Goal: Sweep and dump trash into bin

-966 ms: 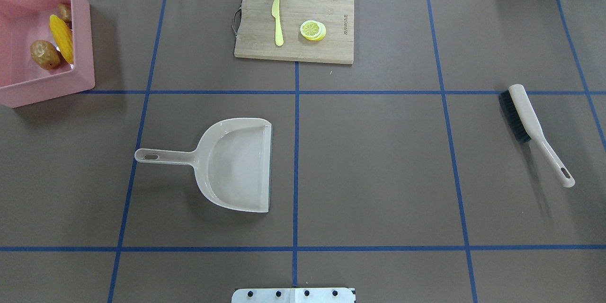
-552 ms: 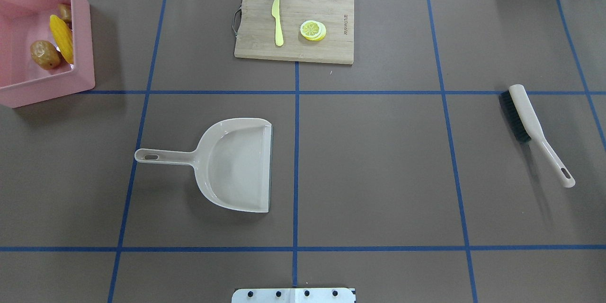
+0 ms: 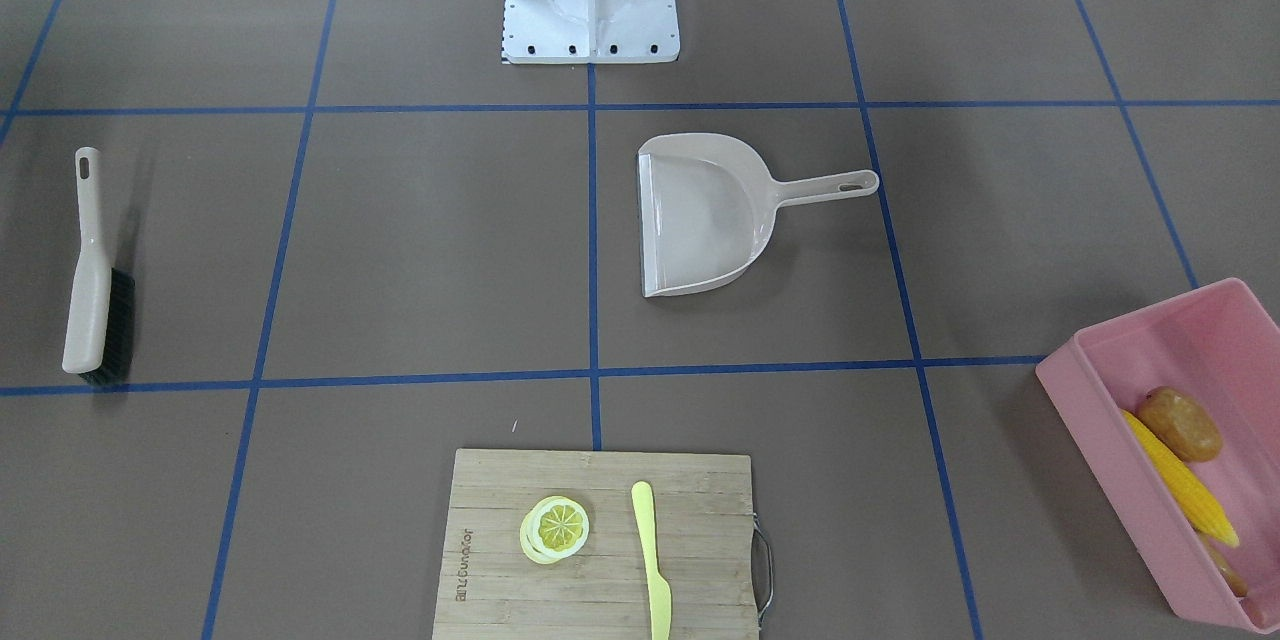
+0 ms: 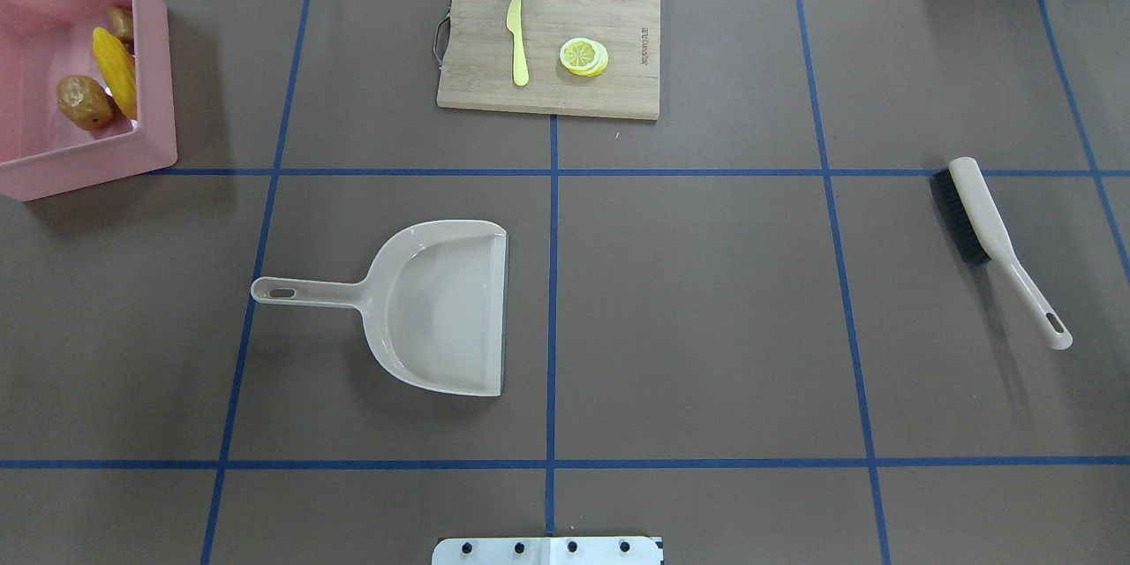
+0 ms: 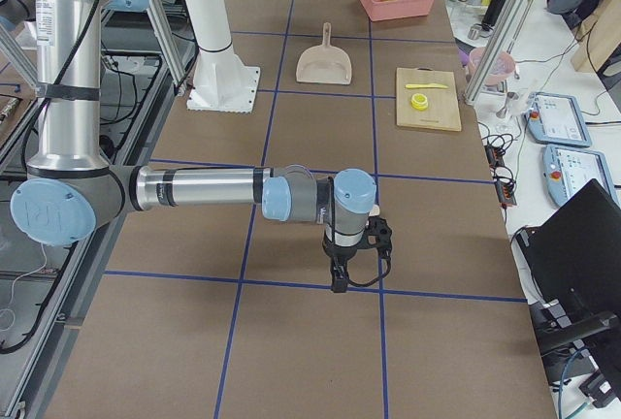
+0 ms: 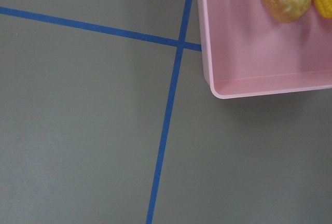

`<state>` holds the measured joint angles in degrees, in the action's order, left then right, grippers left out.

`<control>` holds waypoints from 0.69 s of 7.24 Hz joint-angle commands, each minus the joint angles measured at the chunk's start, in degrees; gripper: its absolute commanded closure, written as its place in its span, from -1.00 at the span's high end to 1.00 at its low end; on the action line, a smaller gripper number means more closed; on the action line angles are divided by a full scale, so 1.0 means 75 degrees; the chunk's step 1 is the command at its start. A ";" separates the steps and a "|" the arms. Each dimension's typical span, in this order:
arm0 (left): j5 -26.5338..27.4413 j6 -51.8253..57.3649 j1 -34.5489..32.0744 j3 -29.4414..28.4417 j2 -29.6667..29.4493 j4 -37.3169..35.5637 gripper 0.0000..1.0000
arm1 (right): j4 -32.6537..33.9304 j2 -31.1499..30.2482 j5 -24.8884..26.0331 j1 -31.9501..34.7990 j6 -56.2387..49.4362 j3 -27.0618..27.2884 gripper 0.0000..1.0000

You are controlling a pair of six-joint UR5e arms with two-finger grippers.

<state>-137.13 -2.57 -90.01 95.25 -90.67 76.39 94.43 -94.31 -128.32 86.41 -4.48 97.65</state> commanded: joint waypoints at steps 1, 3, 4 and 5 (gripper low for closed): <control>-0.0009 0.0015 0.0001 -0.0289 0.0113 0.0397 0.97 | -0.0005 0.0000 0.0000 0.0010 0.0000 0.0000 1.00; 0.0002 0.0015 0.0013 -0.0290 0.0067 0.0397 0.97 | -0.0005 0.0000 0.0000 0.0010 0.0000 0.0000 1.00; 0.0002 0.0003 0.0013 -0.0290 0.0032 0.0397 0.97 | -0.0005 0.0000 0.0000 0.0010 0.0000 0.0012 1.00; 0.0002 0.0003 0.0013 -0.0290 0.0031 0.0397 0.97 | -0.0005 0.0000 0.0011 0.0010 0.0000 0.0000 1.00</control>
<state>-137.12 -2.52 -89.92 93.11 -90.32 79.35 94.39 -94.31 -128.31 86.48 -4.48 97.68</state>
